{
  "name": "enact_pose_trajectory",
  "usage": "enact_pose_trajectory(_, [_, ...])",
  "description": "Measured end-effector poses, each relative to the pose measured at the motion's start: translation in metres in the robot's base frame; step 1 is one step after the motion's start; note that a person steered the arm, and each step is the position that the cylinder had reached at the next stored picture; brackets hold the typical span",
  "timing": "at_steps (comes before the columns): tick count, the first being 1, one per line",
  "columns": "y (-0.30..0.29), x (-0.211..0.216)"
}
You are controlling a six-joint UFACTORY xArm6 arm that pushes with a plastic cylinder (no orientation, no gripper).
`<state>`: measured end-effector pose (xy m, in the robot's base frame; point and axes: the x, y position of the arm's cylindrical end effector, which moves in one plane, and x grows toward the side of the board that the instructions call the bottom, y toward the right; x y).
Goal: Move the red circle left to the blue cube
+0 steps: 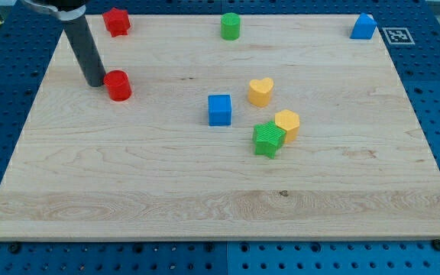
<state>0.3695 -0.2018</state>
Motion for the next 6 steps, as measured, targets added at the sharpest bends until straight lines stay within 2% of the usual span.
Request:
enact_pose_trajectory(2, [0.012,0.017])
enact_pose_trajectory(6, [0.097,0.035])
